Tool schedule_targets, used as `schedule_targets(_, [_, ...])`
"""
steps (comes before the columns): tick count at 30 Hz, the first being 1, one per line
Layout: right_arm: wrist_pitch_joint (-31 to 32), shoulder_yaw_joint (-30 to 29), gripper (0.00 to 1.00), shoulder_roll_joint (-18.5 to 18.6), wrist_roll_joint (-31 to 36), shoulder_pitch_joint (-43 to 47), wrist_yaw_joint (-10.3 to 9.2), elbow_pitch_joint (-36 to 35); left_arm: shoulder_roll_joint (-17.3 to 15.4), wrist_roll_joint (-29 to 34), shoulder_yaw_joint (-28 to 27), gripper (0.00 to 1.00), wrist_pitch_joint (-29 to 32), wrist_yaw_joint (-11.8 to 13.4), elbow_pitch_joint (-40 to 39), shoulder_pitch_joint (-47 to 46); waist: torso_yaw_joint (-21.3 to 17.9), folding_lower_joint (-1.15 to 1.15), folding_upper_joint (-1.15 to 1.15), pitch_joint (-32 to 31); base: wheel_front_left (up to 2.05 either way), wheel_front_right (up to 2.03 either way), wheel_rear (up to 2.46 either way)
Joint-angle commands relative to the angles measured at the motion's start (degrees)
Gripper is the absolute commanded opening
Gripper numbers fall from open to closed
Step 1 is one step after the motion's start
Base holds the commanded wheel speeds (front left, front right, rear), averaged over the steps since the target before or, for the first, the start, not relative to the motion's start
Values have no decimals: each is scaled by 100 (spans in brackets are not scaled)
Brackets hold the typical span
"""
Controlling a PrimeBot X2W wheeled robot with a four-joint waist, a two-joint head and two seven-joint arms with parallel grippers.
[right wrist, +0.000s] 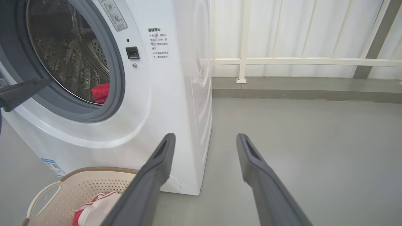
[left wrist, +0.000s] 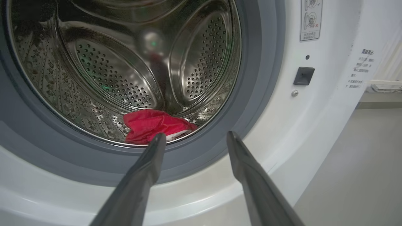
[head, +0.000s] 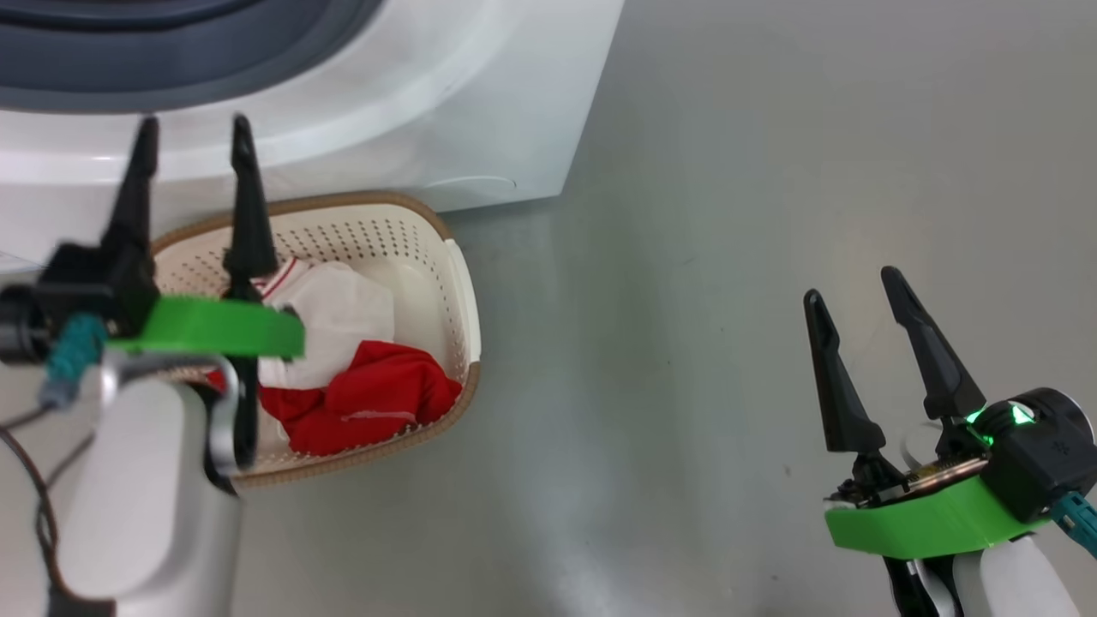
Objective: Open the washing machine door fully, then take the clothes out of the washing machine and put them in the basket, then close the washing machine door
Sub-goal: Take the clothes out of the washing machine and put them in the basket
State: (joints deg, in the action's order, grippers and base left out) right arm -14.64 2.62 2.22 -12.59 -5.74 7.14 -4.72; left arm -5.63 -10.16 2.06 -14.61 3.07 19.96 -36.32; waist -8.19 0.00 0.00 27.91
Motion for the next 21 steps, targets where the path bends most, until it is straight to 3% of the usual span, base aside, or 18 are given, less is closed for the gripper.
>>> schedule_targets(1, [-36,140,100,65,-33,-77,35,-155,-232,78,-180,100,-39,53,-55,-156,-54,0,0,110,0,0,0])
schedule_targets(21, [-36,358,100,65,-340,-498,35,-93,-1106,560,-25,100,80,208,1773,-2295,-420,0,0,914,0,0,0])
